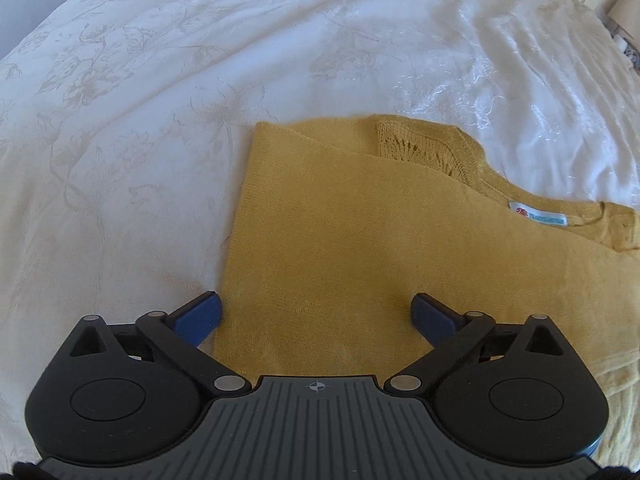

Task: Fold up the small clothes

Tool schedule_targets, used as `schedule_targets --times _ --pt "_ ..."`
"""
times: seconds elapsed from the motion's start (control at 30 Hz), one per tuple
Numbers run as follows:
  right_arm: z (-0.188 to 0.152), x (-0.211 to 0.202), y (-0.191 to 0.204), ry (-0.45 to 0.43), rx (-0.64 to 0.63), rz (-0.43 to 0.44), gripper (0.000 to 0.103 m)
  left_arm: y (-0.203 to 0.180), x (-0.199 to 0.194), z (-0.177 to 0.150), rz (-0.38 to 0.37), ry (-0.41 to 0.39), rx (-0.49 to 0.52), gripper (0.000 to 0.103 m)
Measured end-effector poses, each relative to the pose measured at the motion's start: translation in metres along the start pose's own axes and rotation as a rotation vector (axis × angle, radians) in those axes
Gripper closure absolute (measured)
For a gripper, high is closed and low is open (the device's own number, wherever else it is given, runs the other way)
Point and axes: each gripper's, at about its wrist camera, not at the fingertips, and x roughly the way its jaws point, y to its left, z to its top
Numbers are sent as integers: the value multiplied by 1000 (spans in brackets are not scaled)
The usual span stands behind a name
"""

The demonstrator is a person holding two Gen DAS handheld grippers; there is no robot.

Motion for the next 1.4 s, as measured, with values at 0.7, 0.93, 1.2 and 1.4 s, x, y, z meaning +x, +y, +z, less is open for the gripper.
schedule_targets --times 0.7,0.93,1.2,1.4 --pt "-106 -94 19 -12 -98 -9 1 -2 -118 -122 -58 -8 7 0" --pt "-140 -110 27 0 -149 -4 1 -6 -142 -150 -71 -25 14 0" --pt "-169 -123 24 15 -169 27 1 -13 -157 -181 -66 -33 16 0" --pt "-178 -135 14 -5 -156 36 1 -18 -166 -205 -51 -28 4 0"
